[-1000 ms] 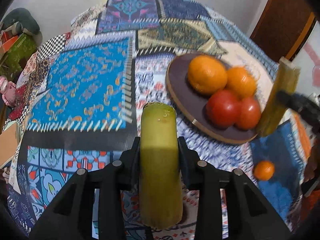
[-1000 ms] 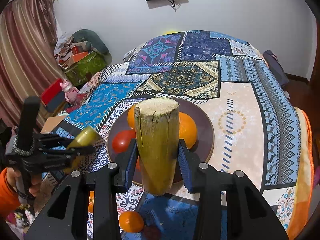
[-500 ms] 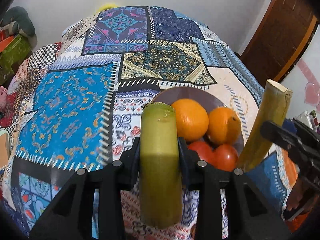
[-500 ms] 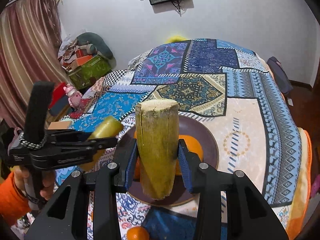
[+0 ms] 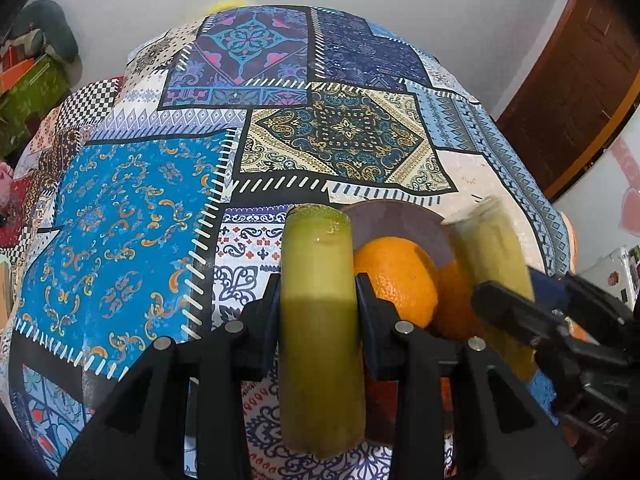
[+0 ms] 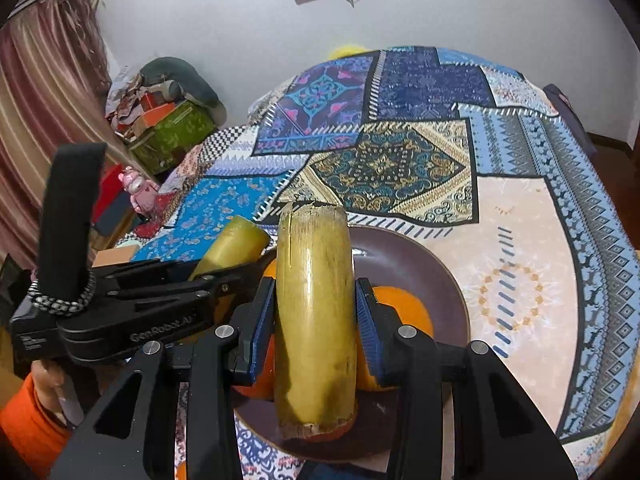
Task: Organize fruits
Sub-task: 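Lower both vegetables onto the plate and open both tools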
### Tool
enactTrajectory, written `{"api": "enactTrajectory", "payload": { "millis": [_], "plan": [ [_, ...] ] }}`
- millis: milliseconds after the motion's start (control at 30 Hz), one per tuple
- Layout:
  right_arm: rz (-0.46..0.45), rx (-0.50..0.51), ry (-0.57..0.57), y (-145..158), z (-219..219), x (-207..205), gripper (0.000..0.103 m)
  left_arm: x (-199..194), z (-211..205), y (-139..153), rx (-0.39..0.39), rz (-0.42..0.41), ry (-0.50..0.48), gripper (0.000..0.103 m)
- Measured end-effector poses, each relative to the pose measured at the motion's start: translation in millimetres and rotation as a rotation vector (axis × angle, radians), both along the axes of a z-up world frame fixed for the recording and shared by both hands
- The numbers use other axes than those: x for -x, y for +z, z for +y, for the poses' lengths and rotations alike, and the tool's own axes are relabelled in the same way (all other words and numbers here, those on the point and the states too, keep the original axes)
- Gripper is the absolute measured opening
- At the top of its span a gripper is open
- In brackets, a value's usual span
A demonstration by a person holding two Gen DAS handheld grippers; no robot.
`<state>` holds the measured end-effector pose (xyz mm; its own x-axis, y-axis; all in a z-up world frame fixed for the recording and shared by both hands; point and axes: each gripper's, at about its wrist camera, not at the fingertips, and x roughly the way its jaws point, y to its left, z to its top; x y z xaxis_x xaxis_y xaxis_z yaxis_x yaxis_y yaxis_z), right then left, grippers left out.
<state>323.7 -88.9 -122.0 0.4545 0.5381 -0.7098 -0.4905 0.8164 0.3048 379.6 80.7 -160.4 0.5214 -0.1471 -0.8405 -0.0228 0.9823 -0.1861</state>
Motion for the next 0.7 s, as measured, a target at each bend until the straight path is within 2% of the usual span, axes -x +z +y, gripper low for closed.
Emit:
{"api": "enactTrajectory", "payload": {
  "millis": [300, 433, 700],
  "plan": [
    [0.004, 0.012, -0.007, 1, 4, 1, 0.037, -1, -4, 1, -0.003, 0.000, 0.003, 0.033],
    [-0.028, 0.029, -0.003, 8, 2, 6, 0.038, 6, -12, 8, -0.043, -0.022, -0.023, 0.033],
    [-0.058, 0.047, -0.008, 18, -8, 20, 0.038, 26, -11, 16, -0.040, -0.026, -0.033, 0.034]
  ]
}}
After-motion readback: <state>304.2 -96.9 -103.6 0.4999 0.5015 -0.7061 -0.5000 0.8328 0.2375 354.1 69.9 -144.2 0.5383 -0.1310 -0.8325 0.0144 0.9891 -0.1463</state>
